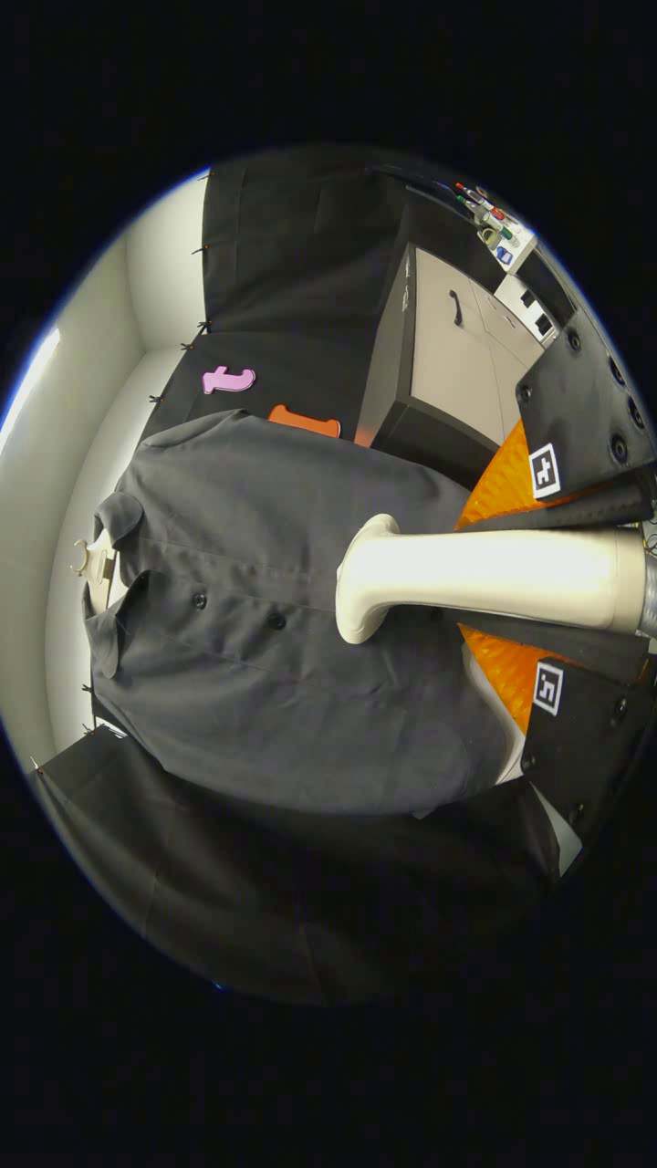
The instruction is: Iron the clothes twice with a garment steamer, once on the left side and once on the right side.
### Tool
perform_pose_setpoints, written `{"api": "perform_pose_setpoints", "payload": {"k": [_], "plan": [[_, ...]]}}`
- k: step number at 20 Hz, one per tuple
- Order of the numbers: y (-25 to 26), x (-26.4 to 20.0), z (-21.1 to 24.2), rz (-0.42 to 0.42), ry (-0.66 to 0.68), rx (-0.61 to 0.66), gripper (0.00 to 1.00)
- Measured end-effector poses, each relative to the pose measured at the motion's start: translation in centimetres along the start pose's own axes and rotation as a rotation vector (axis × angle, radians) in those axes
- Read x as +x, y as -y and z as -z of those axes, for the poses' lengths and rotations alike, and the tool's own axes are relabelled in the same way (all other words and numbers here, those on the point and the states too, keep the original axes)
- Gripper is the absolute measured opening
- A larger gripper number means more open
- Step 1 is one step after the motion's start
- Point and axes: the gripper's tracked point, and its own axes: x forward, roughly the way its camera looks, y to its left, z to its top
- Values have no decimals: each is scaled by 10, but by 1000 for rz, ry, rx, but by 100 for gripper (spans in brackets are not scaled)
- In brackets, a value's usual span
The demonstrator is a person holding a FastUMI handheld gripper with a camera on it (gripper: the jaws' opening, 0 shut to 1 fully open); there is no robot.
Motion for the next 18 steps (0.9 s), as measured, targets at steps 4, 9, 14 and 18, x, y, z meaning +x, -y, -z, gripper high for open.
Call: {"api": "perform_pose_setpoints", "payload": {"k": [4,9,14,18], "plan": [[-6,-1,-44,-25,98,-5,51],[-29,4,-93,-90,193,36,51],[-58,18,-130,-165,242,70,51],[-70,26,-145,-194,255,81,51]]}}
